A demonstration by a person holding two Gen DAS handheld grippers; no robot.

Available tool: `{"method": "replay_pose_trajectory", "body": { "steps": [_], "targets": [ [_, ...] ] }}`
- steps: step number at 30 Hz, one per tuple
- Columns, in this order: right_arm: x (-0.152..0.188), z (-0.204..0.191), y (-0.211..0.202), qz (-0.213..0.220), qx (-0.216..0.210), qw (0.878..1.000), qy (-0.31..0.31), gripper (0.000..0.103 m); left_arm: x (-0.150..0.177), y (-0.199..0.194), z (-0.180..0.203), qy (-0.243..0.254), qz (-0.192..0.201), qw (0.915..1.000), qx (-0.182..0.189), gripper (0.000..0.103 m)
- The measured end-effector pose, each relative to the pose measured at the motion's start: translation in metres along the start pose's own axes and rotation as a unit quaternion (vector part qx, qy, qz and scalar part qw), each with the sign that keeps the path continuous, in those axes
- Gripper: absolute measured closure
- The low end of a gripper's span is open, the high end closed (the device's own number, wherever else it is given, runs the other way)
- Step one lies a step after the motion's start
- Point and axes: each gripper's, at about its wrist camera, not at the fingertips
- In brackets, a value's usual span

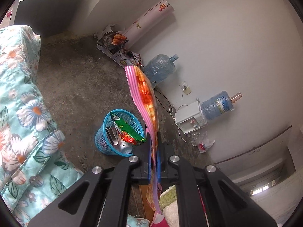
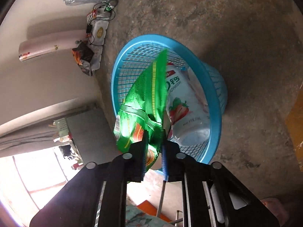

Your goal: Collect trash

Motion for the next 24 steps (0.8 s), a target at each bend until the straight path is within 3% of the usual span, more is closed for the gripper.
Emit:
{"method": "replay_pose_trajectory", "body": {
  "steps": [2, 4, 8, 11, 16, 18, 19, 20, 21, 23, 24],
  "targets": [
    [0.0, -0.002, -0.006, 0.008, 0.001, 1.0, -0.011, 0.059, -0.004, 0.015, 0.002, -0.01, -0.011, 0.9999, 0.006, 0.1],
    [0.003, -0.002, -0.019, 0.027, 0.005, 0.999, -0.024, 0.048, -0.009, 0.033, 0.002, -0.027, -0.021, 0.9993, 0.015, 0.1],
    [0.01, 0.002, -0.045, 0.059, 0.008, 0.997, -0.044, 0.047, -0.017, 0.081, 0.001, -0.074, -0.048, 0.9956, 0.031, 0.1],
    [0.026, 0.009, -0.073, 0.087, -0.016, 0.995, -0.051, 0.047, -0.03, 0.129, -0.003, -0.124, -0.074, 0.989, 0.033, 0.1],
    [0.061, 0.025, -0.117, 0.106, -0.056, 0.991, -0.057, 0.047, -0.035, 0.221, -0.021, -0.225, -0.107, 0.9681, 0.021, 0.098],
    [0.072, 0.032, -0.131, 0.11, -0.065, 0.99, -0.052, 0.047, -0.029, 0.254, -0.034, -0.256, -0.121, 0.9591, -0.01, 0.09],
    [0.076, 0.036, -0.136, 0.111, -0.067, 0.99, -0.053, 0.047, -0.023, 0.268, -0.041, -0.265, -0.138, 0.9535, -0.036, 0.071],
    [0.077, 0.036, -0.141, 0.112, -0.063, 0.99, -0.054, 0.047, -0.016, 0.277, -0.05, -0.278, -0.147, 0.9466, -0.071, 0.062],
    [0.079, 0.037, -0.146, 0.114, -0.059, 0.99, -0.056, 0.047, -0.009, 0.28, -0.057, -0.293, -0.145, 0.9401, -0.095, 0.061],
    [0.08, 0.038, -0.147, 0.11, -0.053, 0.99, -0.064, 0.047, 0.003, 0.282, -0.067, -0.316, -0.148, 0.9326, -0.091, 0.048],
    [0.082, 0.039, -0.147, 0.104, -0.044, 0.991, -0.068, 0.047, 0.008, 0.282, -0.071, -0.322, -0.155, 0.9304, -0.081, 0.048]
  ]
}}
Point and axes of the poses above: each gripper's, at about its wrist camera, not at the fingertips, and y roughly the way its jaws point, z to its right, x to its underside
